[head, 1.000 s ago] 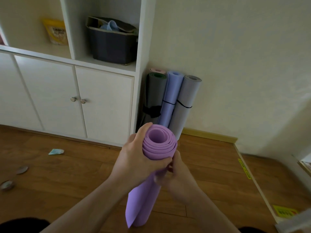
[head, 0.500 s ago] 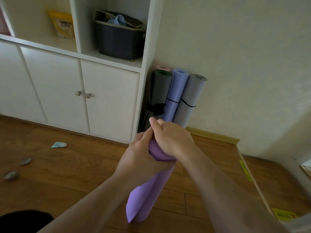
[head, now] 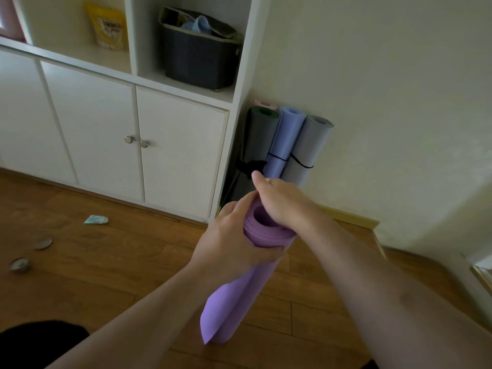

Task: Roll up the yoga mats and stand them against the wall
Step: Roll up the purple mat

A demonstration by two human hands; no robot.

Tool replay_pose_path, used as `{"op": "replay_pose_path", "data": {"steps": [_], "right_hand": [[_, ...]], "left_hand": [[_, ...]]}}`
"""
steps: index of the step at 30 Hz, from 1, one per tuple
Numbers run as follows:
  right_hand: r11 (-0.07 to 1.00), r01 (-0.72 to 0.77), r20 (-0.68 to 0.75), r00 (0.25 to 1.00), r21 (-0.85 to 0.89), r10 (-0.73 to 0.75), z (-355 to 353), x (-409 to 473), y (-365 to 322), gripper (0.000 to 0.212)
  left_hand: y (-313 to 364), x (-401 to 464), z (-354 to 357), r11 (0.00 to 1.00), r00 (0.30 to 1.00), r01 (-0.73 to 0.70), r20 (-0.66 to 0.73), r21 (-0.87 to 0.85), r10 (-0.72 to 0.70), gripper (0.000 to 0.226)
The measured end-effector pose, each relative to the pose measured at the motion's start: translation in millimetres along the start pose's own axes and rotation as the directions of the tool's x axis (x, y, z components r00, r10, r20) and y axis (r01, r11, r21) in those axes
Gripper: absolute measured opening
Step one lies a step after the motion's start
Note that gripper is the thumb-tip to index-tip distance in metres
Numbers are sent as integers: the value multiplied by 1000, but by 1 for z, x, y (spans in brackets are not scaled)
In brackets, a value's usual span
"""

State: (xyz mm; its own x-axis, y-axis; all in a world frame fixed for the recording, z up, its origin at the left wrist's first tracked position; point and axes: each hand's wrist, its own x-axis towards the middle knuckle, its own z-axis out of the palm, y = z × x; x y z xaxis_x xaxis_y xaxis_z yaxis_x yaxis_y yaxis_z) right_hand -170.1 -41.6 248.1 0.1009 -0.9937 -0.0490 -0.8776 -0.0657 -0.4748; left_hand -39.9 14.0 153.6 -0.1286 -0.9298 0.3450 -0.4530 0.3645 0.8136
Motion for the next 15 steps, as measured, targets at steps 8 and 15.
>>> {"op": "replay_pose_path", "data": {"steps": [8, 15], "right_hand": [[975, 21, -33, 999, -222, -29, 26, 9, 11, 61], [974, 144, 16, 990, -175, -143, 27, 3, -1, 62]], "left_hand": [[8, -4, -2, 996, 998, 54, 23, -70, -53, 111], [11, -3, -14, 981, 979, 184, 73, 60, -188, 127]]}}
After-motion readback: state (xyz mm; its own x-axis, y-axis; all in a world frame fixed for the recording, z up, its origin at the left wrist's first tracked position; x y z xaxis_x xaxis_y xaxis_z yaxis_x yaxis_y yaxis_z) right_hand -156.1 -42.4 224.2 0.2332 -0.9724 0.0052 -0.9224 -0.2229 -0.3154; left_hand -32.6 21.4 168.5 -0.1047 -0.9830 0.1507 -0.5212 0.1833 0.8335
